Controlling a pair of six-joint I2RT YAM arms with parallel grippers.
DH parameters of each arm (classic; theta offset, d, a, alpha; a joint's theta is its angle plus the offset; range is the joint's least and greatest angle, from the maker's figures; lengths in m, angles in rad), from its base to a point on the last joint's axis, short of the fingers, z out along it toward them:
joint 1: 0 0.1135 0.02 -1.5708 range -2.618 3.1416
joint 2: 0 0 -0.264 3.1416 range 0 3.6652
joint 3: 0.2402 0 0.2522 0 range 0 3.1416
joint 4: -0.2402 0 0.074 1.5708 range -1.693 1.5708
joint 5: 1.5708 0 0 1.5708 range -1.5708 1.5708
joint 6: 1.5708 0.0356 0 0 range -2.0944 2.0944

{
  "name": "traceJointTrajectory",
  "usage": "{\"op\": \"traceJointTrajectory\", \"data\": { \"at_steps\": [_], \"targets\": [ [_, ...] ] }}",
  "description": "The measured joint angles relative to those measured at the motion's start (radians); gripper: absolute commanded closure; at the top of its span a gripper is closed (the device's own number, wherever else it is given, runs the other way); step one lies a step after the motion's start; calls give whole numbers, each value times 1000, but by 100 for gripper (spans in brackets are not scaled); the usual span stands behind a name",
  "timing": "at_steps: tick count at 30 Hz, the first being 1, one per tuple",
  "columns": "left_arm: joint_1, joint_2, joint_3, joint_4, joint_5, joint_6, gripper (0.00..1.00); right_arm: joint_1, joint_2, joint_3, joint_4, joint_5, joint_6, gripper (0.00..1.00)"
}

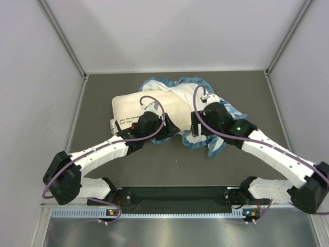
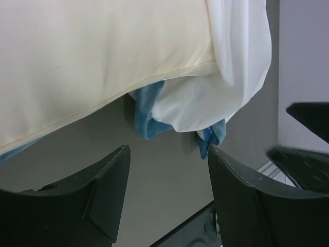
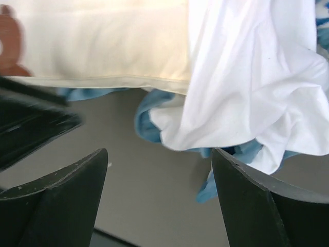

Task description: Put the pillow into the pillowcase

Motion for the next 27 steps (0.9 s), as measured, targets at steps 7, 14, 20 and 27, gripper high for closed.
{"op": "traceJointTrajectory", "data": {
  "at_steps": [7, 14, 20, 27],
  "targets": [
    [0, -72, -3, -134, -97, 50, 34, -1, 293, 18, 14, 219, -37, 16],
    [1, -36, 3, -197, -159, 83, 34, -14, 495, 124, 19, 391, -65, 100],
    [2, 68, 61, -202, -185, 112, 35, -25, 466, 134, 26, 343, -68, 100],
    [-3, 290, 195, -174, -153, 119, 36, -71, 190, 56, 76, 37, -87, 100]
  ]
}}
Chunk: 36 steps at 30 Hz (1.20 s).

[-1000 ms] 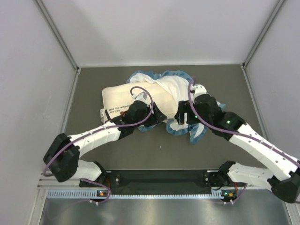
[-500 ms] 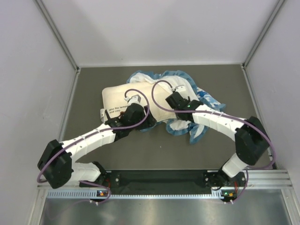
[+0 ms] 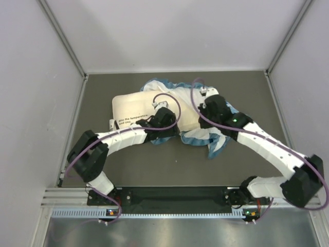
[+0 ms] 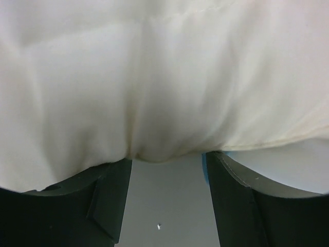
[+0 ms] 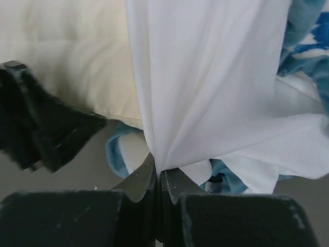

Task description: Put the pillow into the pillowcase

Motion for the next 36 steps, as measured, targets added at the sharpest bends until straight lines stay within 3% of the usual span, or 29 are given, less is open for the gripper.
{"op": "traceJointTrajectory", "data": {
  "at_steps": [5, 9, 16, 23, 28, 29, 30, 32, 36],
  "targets": [
    [-24, 73, 60, 0, -7, -12, 35, -147, -138, -89, 49, -361, 19, 100],
    [-39, 144, 124, 2, -23, -23, 32, -169, -141, -127, 78, -540, 37, 100],
    [-49, 198, 173, 13, -66, -50, 29, -171, -151, -164, 127, -684, 82, 100],
    [-40, 314, 347, -20, -68, -69, 30, -185, -212, -244, 167, -716, 112, 100],
    [-34, 267, 272, 18, -32, -60, 31, -262, -254, -251, 160, -742, 113, 100],
    [-32, 240, 242, 17, -26, -55, 31, -285, -261, -250, 156, -746, 113, 97],
    [-28, 216, 221, 14, -23, -52, 31, -301, -265, -250, 150, -748, 113, 88],
    [-18, 148, 168, 14, -14, -40, 31, -329, -265, -247, 127, -736, 112, 64],
    [6, -34, 43, 31, 6, -29, 31, -335, -251, -220, 57, -654, 80, 47]
  ]
}}
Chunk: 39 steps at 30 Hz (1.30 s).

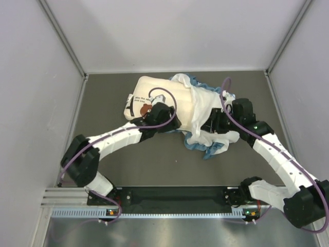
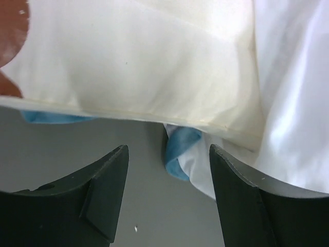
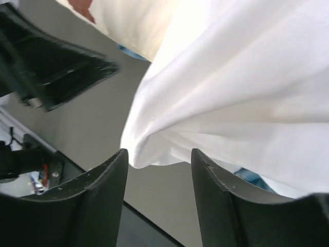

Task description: Put the pillow into the pillowcase

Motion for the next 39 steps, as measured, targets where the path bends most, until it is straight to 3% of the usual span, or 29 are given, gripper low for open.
{"op": "traceJointTrajectory", "data": {
  "at_steps": [4, 12, 17, 26, 29, 39],
  "targets": [
    [4, -100, -101, 51, 53, -11, 32, 0, -2, 10, -41, 75, -28, 35],
    [-48, -2, -184, 132, 127, -74, 32, 87, -6, 138, -119, 188, -101, 23],
    [-48, -17, -251, 145, 26, -103, 30, 265, 45, 285, -124, 292, -159, 20],
    [6, -261, -436, 130, -67, -97, 29, 346, 192, 292, -35, 376, -280, 7],
    [70, -332, -486, 117, -67, -79, 29, 396, 267, 314, -26, 420, -322, 0],
    [484, -668, -610, -24, 43, 22, 27, 521, 516, 393, 50, 603, -476, 0]
  ]
}}
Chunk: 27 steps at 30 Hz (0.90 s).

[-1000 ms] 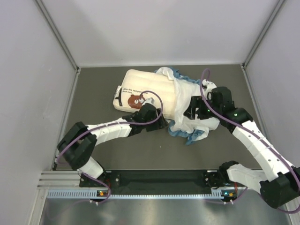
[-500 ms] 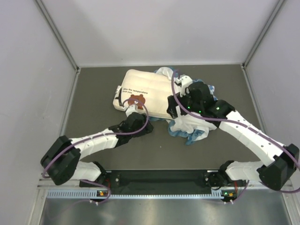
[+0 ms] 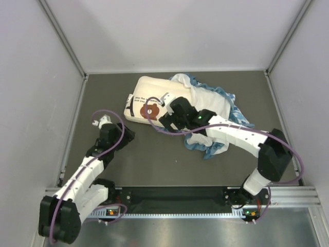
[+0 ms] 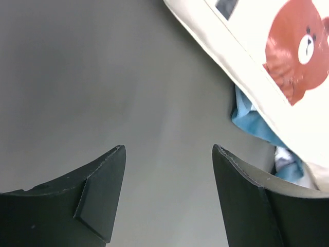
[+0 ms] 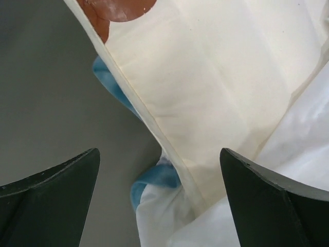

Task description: Put the pillow into the pillowcase

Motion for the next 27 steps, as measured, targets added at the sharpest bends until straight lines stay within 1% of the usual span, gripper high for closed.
{"op": "traceJointTrajectory", "data": {
  "at_steps": [3, 5, 9, 14, 15, 16, 17, 18, 20, 22, 25, 27],
  "targets": [
    [111, -10, -6, 0, 98, 22, 27, 29, 96, 35, 22, 84, -62, 0],
    [157, 19, -13, 3, 157, 28, 27, 53, 173, 73, 41, 144, -114, 0],
    [178, 72, -21, 2, 246, 37, 28, 89, 321, 143, 82, 242, -203, 0],
    [181, 39, -22, -5, 282, 49, 27, 88, 447, 201, 106, 323, -278, 0],
    [181, 24, -22, -6, 282, 50, 27, 87, 465, 209, 108, 342, -292, 19],
    [182, 9, -22, -6, 284, 51, 27, 87, 481, 218, 113, 363, -308, 42],
    [182, -5, -22, -6, 286, 52, 27, 87, 494, 225, 117, 382, -315, 69],
    [182, -14, -22, -4, 291, 53, 27, 87, 508, 234, 124, 408, -322, 100],
    [182, -16, -22, 6, 304, 53, 28, 85, 524, 253, 142, 468, -310, 100],
    [182, 1, -22, 18, 324, 53, 28, 79, 517, 257, 151, 480, -285, 100],
    [182, 56, -22, 56, 360, 47, 30, 60, 465, 236, 153, 435, -204, 100],
    [182, 96, -22, 83, 381, 41, 31, 29, 387, 192, 159, 361, -132, 100]
  ]
}}
